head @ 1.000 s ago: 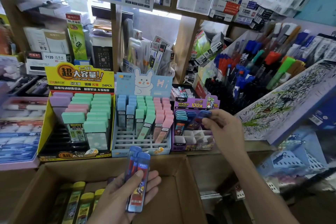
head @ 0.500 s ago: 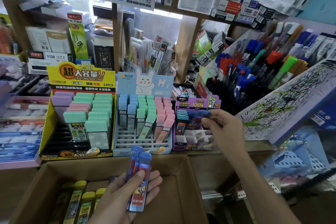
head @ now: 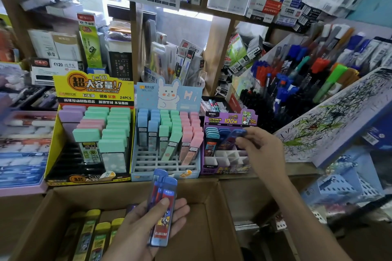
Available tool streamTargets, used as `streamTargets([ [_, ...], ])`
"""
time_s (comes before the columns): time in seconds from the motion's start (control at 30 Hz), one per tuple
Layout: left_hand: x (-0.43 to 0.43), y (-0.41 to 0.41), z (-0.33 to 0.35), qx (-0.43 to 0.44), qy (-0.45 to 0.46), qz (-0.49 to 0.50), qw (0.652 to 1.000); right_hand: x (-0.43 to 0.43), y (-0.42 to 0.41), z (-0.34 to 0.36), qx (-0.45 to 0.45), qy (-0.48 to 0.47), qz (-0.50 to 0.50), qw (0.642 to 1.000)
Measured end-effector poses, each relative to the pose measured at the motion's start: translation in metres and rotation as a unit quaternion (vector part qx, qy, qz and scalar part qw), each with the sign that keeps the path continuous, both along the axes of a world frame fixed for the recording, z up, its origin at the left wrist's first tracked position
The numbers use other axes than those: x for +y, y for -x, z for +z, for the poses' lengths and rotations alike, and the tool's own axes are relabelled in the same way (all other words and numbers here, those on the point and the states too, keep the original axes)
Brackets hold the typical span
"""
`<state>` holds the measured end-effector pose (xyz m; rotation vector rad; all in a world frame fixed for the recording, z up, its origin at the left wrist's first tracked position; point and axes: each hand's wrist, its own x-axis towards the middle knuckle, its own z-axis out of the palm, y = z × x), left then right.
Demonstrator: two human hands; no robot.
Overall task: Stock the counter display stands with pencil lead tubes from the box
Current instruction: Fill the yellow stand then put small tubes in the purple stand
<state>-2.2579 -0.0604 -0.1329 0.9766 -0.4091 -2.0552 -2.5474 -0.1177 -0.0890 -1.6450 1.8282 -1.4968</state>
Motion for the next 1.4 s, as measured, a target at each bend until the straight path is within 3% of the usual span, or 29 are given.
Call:
streamTargets([
  [0.2,0.001,0.001,0.001,0.001,-0.003,0.002,1.0,-0.006,-0.001,0.0,0.039,-0.034,-0.001,0.999],
  [0.63,0.004,0.002,0.001,-0.017,0.007,-0.011,1.0,-0.013,-0.018,-0.017,0.018,-0.094,-0.069,0.993],
  [0.8,0.003,0.001,0.0,-0.02,0.024,-0.015,0.999,0.005,-0.024,-0.01,0.039,-0.011,-0.106,0.994],
  [0.9,0.001,0.001,0.0,-0.02,0.033,-0.008,0.999,0.022,-0.041,-0.003,0.0,0.031,-0.047,0.998],
  [1.1,0.002,0.003,0.001,-0.028,0.032,0.011,0.999,0.043,-0.086,-0.012,-0.119,-0.127,0.135,0.975],
  [1.2,0.002,0.002,0.0,-0.034,0.032,0.012,0.999,0.048,-0.101,-0.022,-0.197,-0.19,0.175,0.946],
  [1.4,0.002,0.002,0.0,-0.036,0.049,0.002,0.998,0.053,-0.11,-0.025,-0.264,-0.23,0.201,0.915],
])
